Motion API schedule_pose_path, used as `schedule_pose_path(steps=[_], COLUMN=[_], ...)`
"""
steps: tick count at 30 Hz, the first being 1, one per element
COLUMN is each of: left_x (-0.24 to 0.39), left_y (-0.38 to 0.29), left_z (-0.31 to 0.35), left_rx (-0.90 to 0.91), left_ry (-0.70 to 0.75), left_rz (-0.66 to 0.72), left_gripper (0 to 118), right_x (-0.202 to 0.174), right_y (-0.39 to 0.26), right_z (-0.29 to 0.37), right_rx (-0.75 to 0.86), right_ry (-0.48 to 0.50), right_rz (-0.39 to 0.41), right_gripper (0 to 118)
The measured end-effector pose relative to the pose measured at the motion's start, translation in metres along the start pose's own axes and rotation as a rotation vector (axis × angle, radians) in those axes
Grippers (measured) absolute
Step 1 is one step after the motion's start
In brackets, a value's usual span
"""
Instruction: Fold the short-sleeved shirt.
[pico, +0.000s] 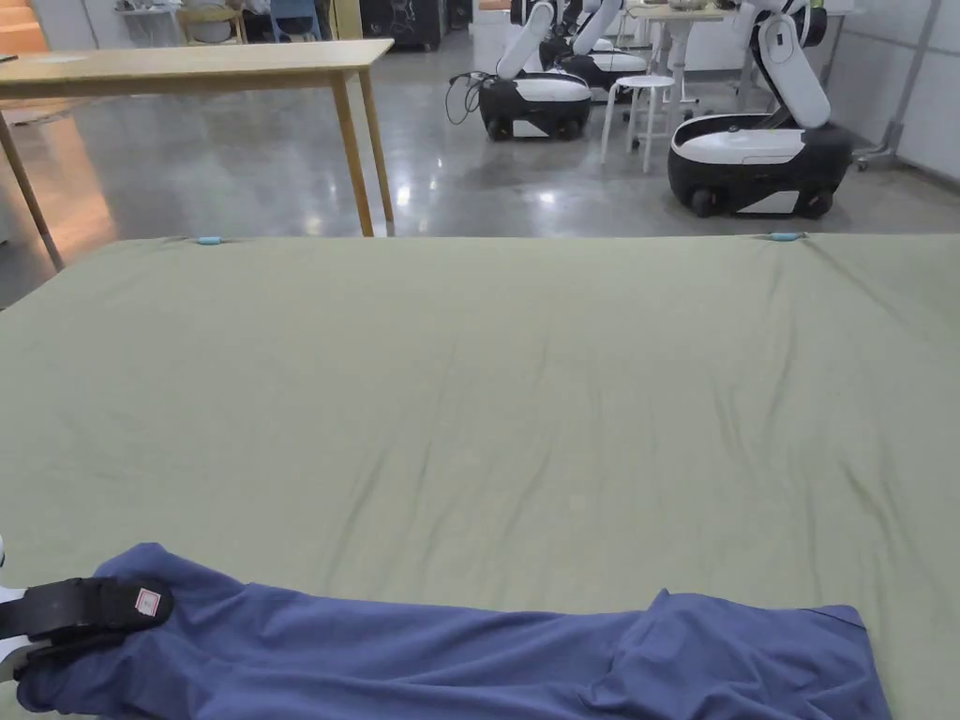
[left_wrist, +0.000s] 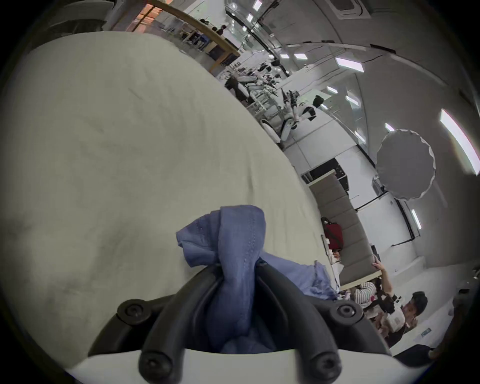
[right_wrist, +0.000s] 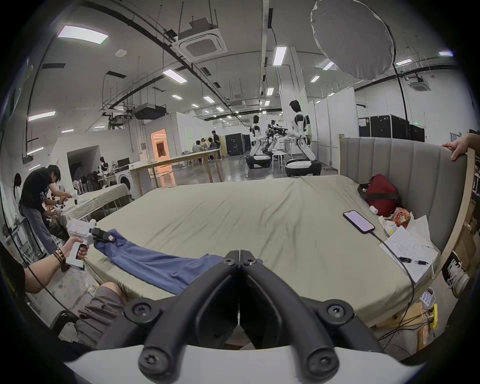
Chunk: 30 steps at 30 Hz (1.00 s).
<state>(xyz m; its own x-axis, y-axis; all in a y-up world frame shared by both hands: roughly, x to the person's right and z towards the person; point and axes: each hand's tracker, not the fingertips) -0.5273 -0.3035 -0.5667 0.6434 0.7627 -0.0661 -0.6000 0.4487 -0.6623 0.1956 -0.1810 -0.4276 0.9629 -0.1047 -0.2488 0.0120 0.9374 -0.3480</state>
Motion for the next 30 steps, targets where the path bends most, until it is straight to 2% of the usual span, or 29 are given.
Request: schedule_pose_path(steps=[3,7,12,15,20,26,28,29,30], left_x=[0.038,0.09,0.136,0.133,0.11,0.102,0.108,0.109,0.115], left_y=[-0.003,-0.019,-0.054,-0.079,-0.112,-0.122,-0.12,-0.12,-0.121], left_z=[0.006,-0.014,-0.087,-0.139,-0.2,-0.206,-0.205,-0.204,-0.204], left_rx=[0.007,-0.029,-0.108,-0.154,-0.266,-0.279,-0.288,-0.286,-0.282], left_ry=[-0.119,-0.196,-0.207,-0.197,-0.136,-0.118,-0.114,-0.127,-0.215], left_rz=[-0.051,-0.069,-0.047,0.061,0.114,0.062,0.064,0.068,0.081], left_gripper=[7,7,7,7,7,8,16,38,61], right_x=[0.001,0.001,0.001,0.005,0.014,0.021,0.022,0.023,0.022], right_y=[-0.001,-0.004,-0.008,-0.011,-0.013,-0.015,-0.016,-0.017,-0.017], right_z=[-0.002,-0.006,-0.007,-0.007,-0.003,-0.001,-0.002,-0.003,-0.004], right_rx=[-0.004,-0.013,-0.024,-0.022,-0.018,-0.028,-0.031,-0.034,-0.037], right_ry=[0.003,0.005,0.018,0.021,0.002,-0.023,-0.022,-0.021,-0.02], right_rz=[-0.007,-0.007,-0.012,-0.015,-0.029,-0.031,-0.034,-0.036,-0.035], right_gripper=[0,0,0,0,0,0,0,0,0])
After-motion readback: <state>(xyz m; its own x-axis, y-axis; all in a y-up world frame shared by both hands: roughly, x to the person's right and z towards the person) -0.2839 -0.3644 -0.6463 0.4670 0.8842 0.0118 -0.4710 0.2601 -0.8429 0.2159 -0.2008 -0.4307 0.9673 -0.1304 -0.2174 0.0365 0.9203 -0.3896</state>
